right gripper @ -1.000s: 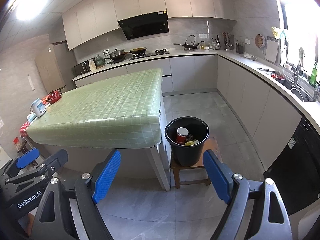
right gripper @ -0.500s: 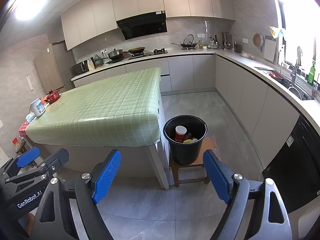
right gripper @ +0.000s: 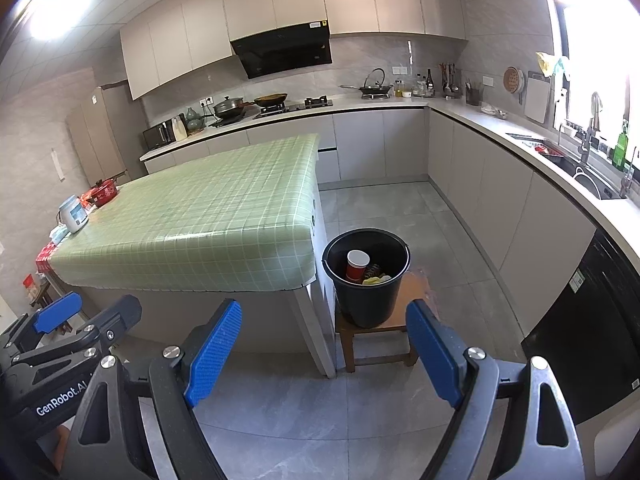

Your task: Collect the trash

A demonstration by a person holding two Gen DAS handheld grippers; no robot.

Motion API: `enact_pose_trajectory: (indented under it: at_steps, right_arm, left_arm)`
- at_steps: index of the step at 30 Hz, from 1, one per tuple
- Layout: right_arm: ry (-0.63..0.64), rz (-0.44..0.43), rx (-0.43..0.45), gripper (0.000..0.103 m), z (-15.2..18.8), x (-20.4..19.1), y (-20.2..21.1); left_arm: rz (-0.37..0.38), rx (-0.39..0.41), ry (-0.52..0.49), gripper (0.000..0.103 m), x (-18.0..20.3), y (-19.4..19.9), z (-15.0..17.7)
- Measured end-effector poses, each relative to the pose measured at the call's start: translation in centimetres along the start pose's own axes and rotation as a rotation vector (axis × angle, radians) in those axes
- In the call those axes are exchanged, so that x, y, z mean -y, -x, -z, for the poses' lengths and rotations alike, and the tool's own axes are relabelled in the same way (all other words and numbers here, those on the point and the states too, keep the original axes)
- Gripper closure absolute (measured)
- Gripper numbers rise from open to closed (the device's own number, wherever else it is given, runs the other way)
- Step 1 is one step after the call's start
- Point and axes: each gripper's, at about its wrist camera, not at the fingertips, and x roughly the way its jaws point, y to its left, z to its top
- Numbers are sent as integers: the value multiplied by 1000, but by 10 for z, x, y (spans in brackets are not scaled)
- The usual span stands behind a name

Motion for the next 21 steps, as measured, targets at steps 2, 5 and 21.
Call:
enact_pose_trajectory:
  at_steps: [2,5,21]
  right_arm:
    - [-1,1,-1,17,0,1,0]
    - [-4,3,-3,17,0,3,-1]
    - [-20,12,-10,17,-3,15,-7]
  left_arm:
    - [2,-2,0,12,2,-1,0]
    - [4,-3,-3,12,4,-2,-1]
    - [61,0,-18,12,18,-11,0]
